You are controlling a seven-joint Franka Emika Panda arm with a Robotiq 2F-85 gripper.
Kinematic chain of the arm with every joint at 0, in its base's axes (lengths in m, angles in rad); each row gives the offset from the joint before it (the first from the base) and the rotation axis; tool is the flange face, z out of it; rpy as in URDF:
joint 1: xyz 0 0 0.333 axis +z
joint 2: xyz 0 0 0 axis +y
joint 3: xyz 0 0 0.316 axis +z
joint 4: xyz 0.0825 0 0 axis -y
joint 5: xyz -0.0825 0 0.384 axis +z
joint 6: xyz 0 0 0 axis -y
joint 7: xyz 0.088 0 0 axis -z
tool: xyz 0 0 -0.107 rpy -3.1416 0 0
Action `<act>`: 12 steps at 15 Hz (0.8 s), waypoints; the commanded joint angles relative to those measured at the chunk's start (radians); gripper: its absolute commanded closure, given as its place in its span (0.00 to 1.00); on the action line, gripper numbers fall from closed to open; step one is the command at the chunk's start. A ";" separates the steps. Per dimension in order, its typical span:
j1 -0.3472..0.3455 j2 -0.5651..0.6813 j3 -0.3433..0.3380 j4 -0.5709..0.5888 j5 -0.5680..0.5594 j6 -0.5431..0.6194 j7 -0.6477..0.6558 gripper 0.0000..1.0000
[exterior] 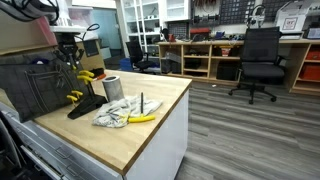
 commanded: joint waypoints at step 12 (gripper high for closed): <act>-0.002 0.016 0.000 -0.002 -0.031 0.040 0.015 0.96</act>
